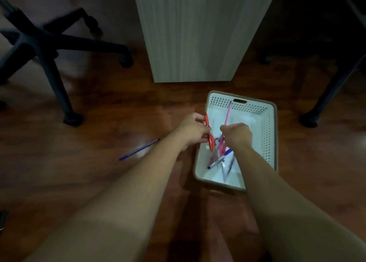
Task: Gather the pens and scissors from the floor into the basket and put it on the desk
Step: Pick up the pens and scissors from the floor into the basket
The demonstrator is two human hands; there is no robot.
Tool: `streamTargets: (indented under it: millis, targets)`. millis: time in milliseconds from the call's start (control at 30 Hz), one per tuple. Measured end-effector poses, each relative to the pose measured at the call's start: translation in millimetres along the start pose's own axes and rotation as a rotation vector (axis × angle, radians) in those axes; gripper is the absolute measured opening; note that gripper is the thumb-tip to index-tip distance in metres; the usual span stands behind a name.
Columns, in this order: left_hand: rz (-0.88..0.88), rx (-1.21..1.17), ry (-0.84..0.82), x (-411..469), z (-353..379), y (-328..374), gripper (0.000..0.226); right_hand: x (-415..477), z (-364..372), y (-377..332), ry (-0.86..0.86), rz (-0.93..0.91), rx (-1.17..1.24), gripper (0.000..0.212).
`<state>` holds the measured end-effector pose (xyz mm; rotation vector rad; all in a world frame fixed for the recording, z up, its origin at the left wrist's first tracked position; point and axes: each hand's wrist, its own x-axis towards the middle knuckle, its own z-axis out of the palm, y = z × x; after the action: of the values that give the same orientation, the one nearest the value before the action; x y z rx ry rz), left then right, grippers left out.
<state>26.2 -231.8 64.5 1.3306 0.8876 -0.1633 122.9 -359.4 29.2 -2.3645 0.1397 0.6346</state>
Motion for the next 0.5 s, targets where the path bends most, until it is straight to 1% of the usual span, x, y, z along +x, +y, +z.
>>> streamTargets:
  millis: [67, 133, 200, 267, 333, 400, 500]
  targets:
    - [-0.039, 0.071, -0.025, 2, 17, -5, 0.034, 5, -5, 23, -0.001, 0.064, -0.06, 0.032]
    - [-0.097, 0.149, -0.048, 6, 35, -13, 0.033, 9, -8, 48, -0.001, 0.112, -0.095, 0.037]
    - [-0.111, 0.283, -0.022, 11, 49, -21, 0.03, 11, -8, 66, -0.006, 0.13, -0.122, 0.033]
    - [-0.055, 0.494, 0.031, 9, 59, -24, 0.025, 10, -7, 77, -0.008, 0.138, -0.155, 0.025]
    - [-0.01, 0.647, 0.067, 6, 66, -29, 0.025, 7, -5, 83, -0.012, 0.141, -0.159, 0.027]
    - [0.002, 0.693, 0.067, 5, 73, -32, 0.028, 7, -6, 88, -0.017, 0.142, -0.172, 0.029]
    - [-0.007, 0.74, 0.051, 4, 76, -35, 0.039, 4, -8, 90, -0.023, 0.12, -0.185, 0.028]
